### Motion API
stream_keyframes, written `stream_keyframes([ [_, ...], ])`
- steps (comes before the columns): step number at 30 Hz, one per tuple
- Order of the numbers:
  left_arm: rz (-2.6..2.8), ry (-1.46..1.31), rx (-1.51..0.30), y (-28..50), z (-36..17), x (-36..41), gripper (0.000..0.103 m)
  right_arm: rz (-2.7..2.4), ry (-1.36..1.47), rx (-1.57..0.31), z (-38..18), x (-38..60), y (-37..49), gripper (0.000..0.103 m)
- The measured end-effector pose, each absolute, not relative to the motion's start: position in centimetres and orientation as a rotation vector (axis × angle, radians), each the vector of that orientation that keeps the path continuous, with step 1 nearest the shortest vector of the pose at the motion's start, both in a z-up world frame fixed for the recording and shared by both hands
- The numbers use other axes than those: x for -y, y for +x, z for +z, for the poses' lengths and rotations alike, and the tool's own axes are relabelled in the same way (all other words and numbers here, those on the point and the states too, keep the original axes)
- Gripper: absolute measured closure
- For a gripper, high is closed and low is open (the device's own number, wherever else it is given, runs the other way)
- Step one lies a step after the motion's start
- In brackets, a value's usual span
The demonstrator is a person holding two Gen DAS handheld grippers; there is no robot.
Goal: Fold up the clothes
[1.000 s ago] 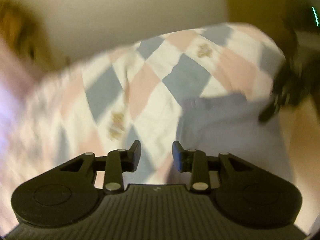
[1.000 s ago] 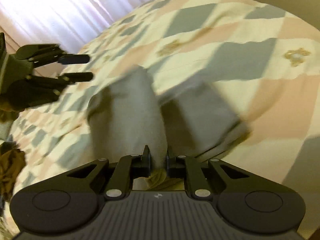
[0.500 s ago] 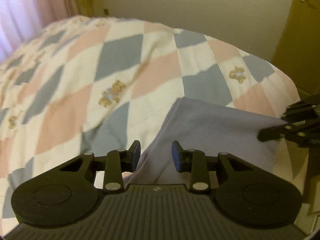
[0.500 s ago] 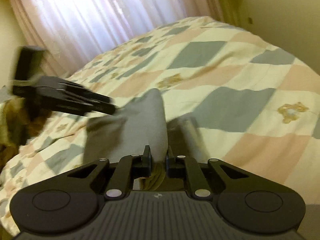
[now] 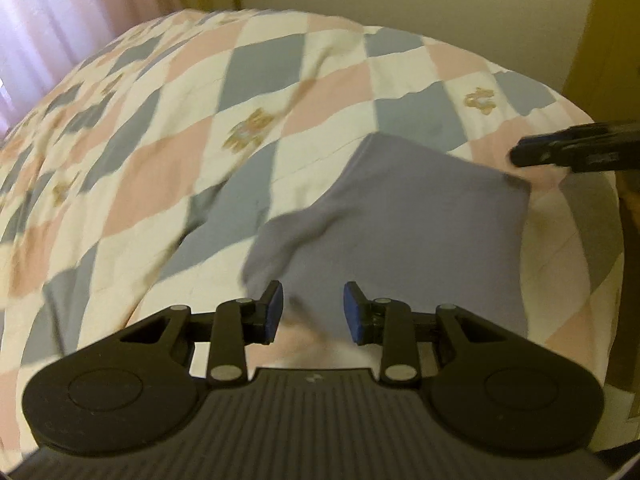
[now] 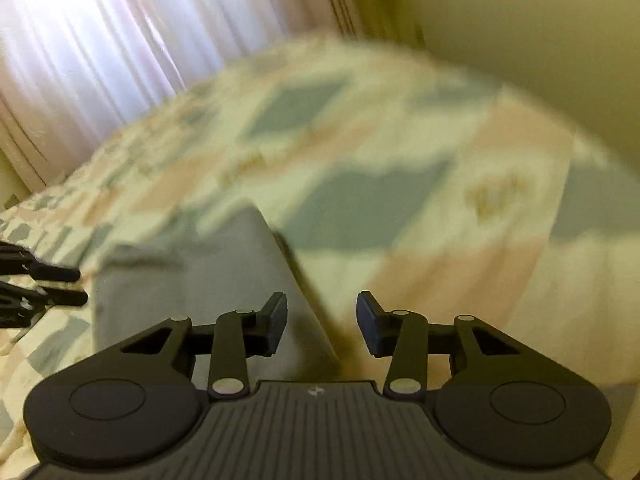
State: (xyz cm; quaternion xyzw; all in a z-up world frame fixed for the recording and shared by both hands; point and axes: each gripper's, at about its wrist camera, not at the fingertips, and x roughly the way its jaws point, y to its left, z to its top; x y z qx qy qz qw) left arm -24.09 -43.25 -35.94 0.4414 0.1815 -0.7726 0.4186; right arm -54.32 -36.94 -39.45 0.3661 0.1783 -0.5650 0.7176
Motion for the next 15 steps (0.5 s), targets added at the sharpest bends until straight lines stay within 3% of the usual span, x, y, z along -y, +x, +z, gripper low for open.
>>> stream_keyframes([
  [3, -1.913, 1.049, -0.542, -22.2, -36.3, 44.2, 0.076, -1.188, 0.828, -0.378, -39.7, 36.9, -52.4, 0.069],
  [6, -1.924, 0.988, -0.567, -21.8, -36.3, 45.0, 0.077, -1.221, 0.916, -0.458, -42.8, 38.8, -52.0, 0.09],
  [7, -1.932, 0.969, -0.564, -21.9, -36.2, 45.1, 0.079, -1.242, 0.952, -0.478, -43.4, 39.4, -52.2, 0.093],
  [10, -1.991, 0.923, -0.524, -22.8, -36.0, 44.5, 0.082, -1.251, 0.892, -0.411, -40.7, 39.6, -52.0, 0.09],
  [15, -2.005, 0.912, -0.49, -23.9, -37.9, 45.4, 0.082, -1.133, 0.679, -0.506, -39.1, 42.8, -47.5, 0.089],
])
